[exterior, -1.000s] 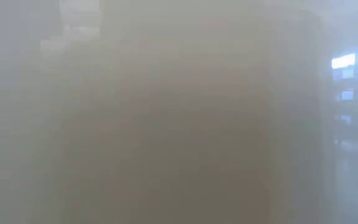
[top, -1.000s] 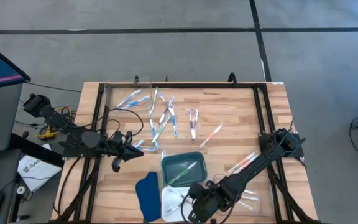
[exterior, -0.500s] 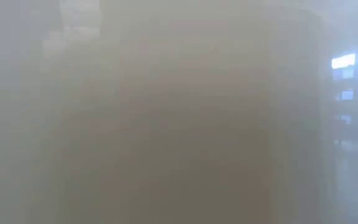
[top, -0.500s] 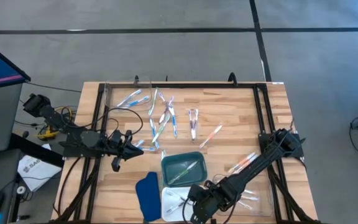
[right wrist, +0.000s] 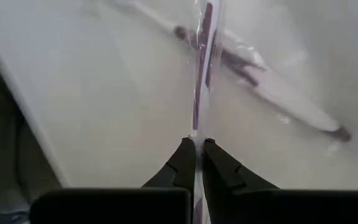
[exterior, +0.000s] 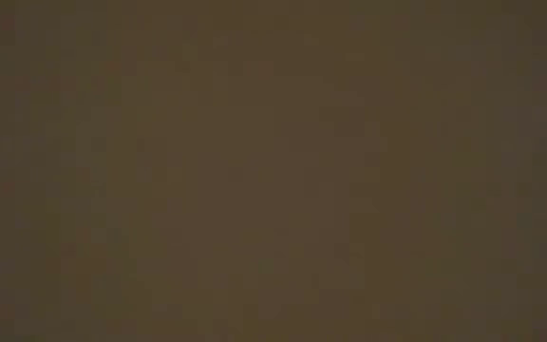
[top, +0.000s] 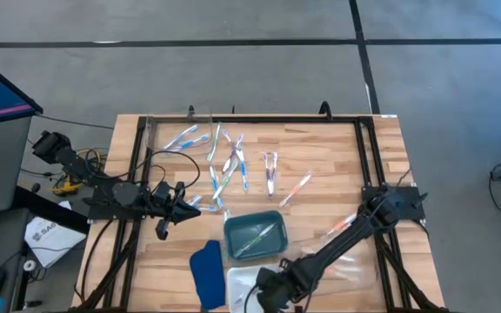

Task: Pick & Place Toothbrushes
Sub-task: Put the purple toothbrush into the white bin, then adjust the orange toothbrushes

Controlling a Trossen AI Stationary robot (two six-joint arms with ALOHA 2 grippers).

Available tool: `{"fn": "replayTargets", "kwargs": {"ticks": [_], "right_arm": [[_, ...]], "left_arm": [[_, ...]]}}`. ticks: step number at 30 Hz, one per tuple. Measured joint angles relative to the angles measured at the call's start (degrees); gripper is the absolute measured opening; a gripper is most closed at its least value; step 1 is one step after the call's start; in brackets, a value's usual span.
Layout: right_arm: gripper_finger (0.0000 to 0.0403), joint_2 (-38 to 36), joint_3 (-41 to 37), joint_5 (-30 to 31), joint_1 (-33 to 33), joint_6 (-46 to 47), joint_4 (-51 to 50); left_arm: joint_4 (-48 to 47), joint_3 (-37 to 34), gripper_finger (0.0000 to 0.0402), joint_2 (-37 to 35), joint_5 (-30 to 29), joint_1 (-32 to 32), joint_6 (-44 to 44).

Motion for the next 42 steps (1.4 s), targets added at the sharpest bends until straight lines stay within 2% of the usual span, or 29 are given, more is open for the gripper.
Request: {"fn": "replayTargets", "kwargs": {"ticks": [5,19,29,37,42], "right_arm": [[0.0008,-1.41,1.36,2.53,-0.45,0.02,-5.01],[0.0014,-1.24,1.29,2.59,-0.42,0.28,-3.84],[0.0079,-1.24,2.00,2.43,-0.39,0.45,-5.62],[0.0129,-1.24,8.80,3.56,-0.39,-2.17,-12.76],[0.0145,-1.24,14.78,5.64,-0.66,-4.95,-17.85]], "left_arm": [[0.03,0.00,0.0008,0.00,0.00,0.00,0.00],[0.04,0.00,0.0008,0.00,0.03,0.00,0.22],[0.04,0.00,0.0008,0.00,0.02,0.00,0.20],[0.04,0.00,0.0008,0.00,0.04,0.01,0.20],[0.04,0.00,0.0008,0.00,0.04,0.00,0.20]]}}
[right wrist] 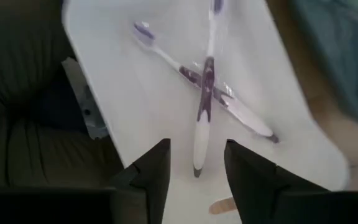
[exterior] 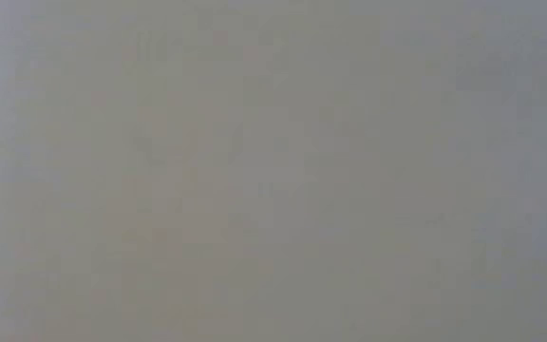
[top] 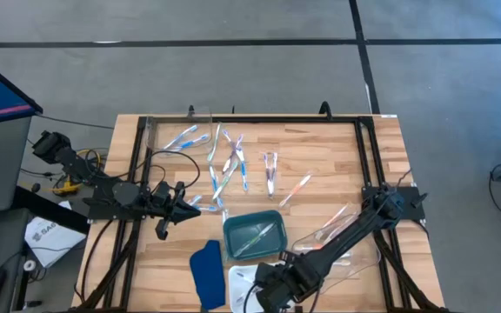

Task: Pick & Place Toothbrushes
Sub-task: Adjust the orange toothbrushes

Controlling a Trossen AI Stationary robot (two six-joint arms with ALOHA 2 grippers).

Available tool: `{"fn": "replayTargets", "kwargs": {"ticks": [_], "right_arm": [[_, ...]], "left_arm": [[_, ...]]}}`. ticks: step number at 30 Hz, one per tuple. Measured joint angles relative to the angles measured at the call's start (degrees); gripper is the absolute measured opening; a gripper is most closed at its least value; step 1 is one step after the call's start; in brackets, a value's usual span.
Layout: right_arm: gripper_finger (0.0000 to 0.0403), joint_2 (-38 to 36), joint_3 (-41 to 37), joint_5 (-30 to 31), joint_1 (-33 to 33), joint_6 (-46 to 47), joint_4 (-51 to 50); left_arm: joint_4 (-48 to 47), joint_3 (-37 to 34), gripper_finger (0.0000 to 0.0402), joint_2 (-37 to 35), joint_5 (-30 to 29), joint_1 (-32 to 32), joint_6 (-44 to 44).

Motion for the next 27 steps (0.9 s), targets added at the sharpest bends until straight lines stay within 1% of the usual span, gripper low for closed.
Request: {"fn": "replayTargets", "kwargs": {"ticks": [3,7,8,10,11,12,13,19,23,27], "right_arm": [[0.0139,0.00,4.21,2.11,-0.30,-0.01,-9.02],[0.0102,0.00,9.47,8.59,-0.96,3.19,-28.00],[0.0089,-0.15,9.82,10.20,-1.32,3.21,-28.68],[0.0058,-1.80,8.68,11.36,-2.33,-1.74,-26.21],[0.0039,-2.67,8.63,12.56,-2.45,-3.02,-27.24],[0.0021,-3.57,8.76,13.12,-3.49,-3.40,-27.91],[0.0011,-3.94,9.14,13.41,-4.56,-3.59,-27.82],[0.0002,-7.29,4.92,16.30,-10.54,-5.17,-27.41],[0.0002,-9.86,-2.00,16.55,-14.90,-5.99,-27.60],[0.0002,-14.36,-12.17,16.55,-18.72,-6.26,-27.78]], "left_arm": [[0.00,0.00,0.0008,0.00,0.00,0.00,0.01],[0.00,0.00,0.0008,0.00,0.00,0.01,0.00],[0.00,0.00,0.0008,0.00,0.01,0.02,0.00],[-0.01,0.00,0.0008,0.00,0.00,0.02,0.00],[-0.01,0.00,0.0008,0.00,0.01,0.01,0.00],[0.03,0.00,0.0008,0.09,0.02,0.02,0.00],[0.02,0.02,0.0008,0.20,0.04,0.00,0.00],[-0.22,0.04,0.0008,1.09,0.18,-0.02,-0.25],[-0.13,0.09,0.0008,1.60,0.31,-0.02,-0.53],[0.15,0.09,0.0008,1.55,0.31,-0.39,-0.59]]}}
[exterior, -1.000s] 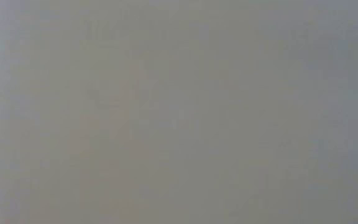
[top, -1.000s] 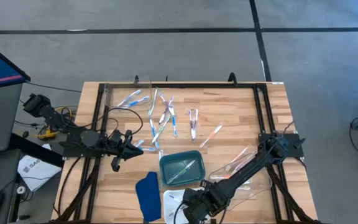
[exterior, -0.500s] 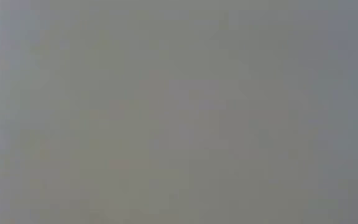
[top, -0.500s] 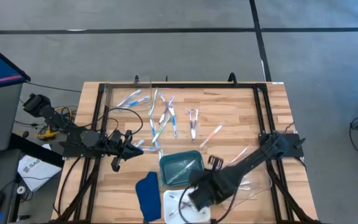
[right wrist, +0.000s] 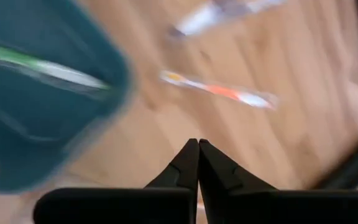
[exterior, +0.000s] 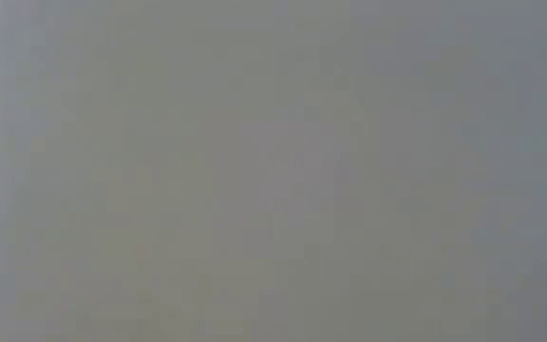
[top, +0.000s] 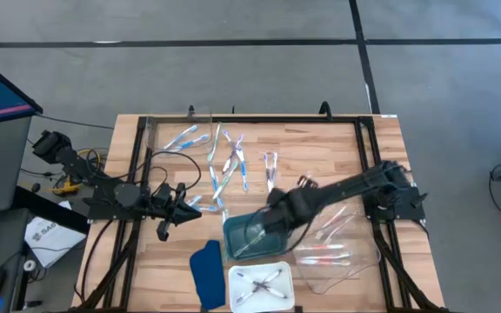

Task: Pick & Place Toothbrushes
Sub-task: Adjust the orange toothbrushes

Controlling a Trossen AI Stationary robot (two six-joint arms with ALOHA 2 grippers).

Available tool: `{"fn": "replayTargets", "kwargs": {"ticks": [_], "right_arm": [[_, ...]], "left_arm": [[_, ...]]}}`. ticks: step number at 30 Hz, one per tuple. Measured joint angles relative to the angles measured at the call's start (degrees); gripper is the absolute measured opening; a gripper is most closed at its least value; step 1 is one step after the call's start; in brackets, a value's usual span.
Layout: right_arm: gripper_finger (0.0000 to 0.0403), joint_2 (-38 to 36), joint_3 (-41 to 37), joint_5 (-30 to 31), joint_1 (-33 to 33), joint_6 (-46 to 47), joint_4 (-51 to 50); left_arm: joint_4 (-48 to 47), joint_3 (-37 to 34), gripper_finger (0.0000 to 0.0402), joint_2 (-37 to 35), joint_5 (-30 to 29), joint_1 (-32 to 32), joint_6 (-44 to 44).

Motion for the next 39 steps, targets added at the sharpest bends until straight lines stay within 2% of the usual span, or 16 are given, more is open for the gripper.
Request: {"fn": "replayTargets", "kwargs": {"ticks": [3,6,8,11,14,17,20,29,39], "right_arm": [[0.0001,-6.55,-10.05,-0.78,-2.24,3.50,0.27],[0.0001,-14.39,-20.48,-4.61,-3.27,9.28,0.83],[0.0001,-20.25,-27.10,-7.74,-2.89,13.01,0.74],[0.0000,-27.71,-35.98,-9.27,-1.01,19.72,2.79],[0.0000,-33.59,-42.73,-9.42,1.37,24.14,10.33],[0.0000,-35.71,-47.57,-9.40,3.58,24.76,18.80],[0.0000,-34.55,-49.96,-9.78,4.96,26.08,22.16],[0.0000,-25.09,-50.18,-18.02,8.08,26.26,24.04],[0.0000,-23.50,-46.26,-20.13,11.31,27.79,25.07]], "left_arm": [[0.06,0.00,0.0008,0.00,-0.02,-0.57,-0.02],[0.06,0.00,0.0008,0.00,-0.03,-1.08,-0.02],[0.08,0.00,0.0008,0.00,-0.03,-1.25,-0.02],[0.11,0.00,0.0008,0.00,-0.10,-1.25,-0.02],[0.11,0.00,0.0008,0.00,-0.65,-1.25,0.02],[0.14,-0.02,0.0008,0.00,-1.70,-0.95,0.04],[0.22,-0.02,0.0008,0.00,-1.99,-0.26,0.07],[0.33,-0.07,0.0008,0.00,-2.00,1.00,1.41],[0.33,-0.07,0.0008,0.00,-2.01,1.00,1.64]]}}
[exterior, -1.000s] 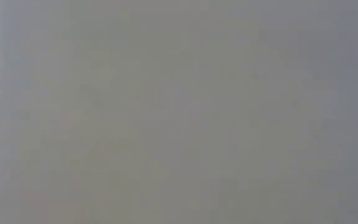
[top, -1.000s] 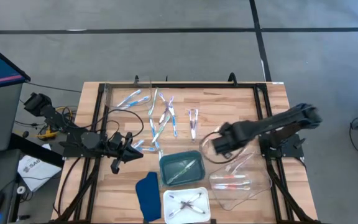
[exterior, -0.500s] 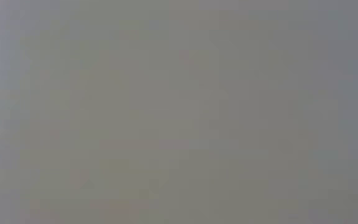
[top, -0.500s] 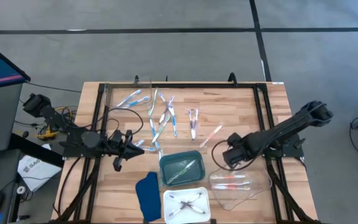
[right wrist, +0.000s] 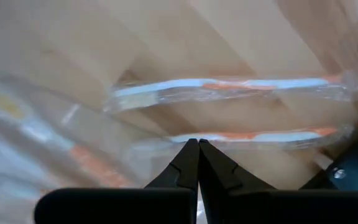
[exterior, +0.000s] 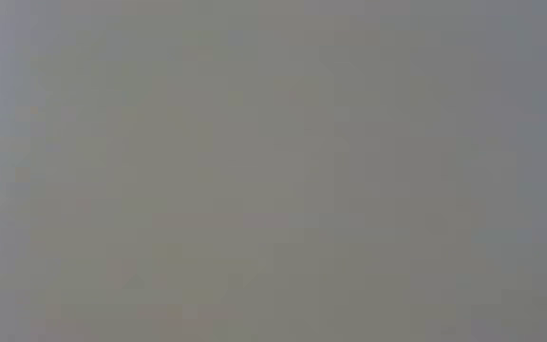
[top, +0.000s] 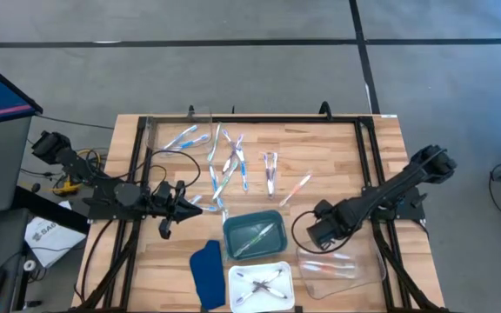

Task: Pick & Place Toothbrushes
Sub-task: Adjust the orange toothbrushes

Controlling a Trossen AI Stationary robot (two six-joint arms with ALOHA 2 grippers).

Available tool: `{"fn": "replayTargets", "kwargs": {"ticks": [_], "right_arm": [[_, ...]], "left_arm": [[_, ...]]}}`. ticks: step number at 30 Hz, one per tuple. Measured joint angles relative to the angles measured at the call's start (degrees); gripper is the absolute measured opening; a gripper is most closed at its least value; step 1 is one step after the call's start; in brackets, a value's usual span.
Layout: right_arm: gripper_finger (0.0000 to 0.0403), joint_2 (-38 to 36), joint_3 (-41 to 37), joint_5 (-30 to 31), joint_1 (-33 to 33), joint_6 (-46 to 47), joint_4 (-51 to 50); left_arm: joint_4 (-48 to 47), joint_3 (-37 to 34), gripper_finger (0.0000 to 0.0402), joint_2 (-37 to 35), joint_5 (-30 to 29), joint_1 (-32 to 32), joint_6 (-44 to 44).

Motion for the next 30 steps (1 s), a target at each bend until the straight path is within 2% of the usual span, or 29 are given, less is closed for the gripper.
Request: {"fn": "replayTargets", "kwargs": {"ticks": [7,17,24,30], "right_arm": [[0.0000,0.00,3.34,-4.01,2.16,-0.01,-0.26],[0.0000,0.00,3.46,-4.40,2.72,-0.65,-3.26],[0.0000,0.00,3.46,-3.05,2.59,-9.51,-13.91],[0.0000,0.00,3.46,-0.09,2.35,-16.29,-13.47]], "left_arm": [[0.01,0.00,0.0008,0.00,0.01,0.00,-0.09],[0.01,-0.02,0.0008,0.00,0.00,0.00,-0.15],[0.00,-0.02,0.0008,0.00,0.00,0.00,-0.15],[-0.02,-0.02,0.0008,0.00,0.02,0.00,-0.16]]}}
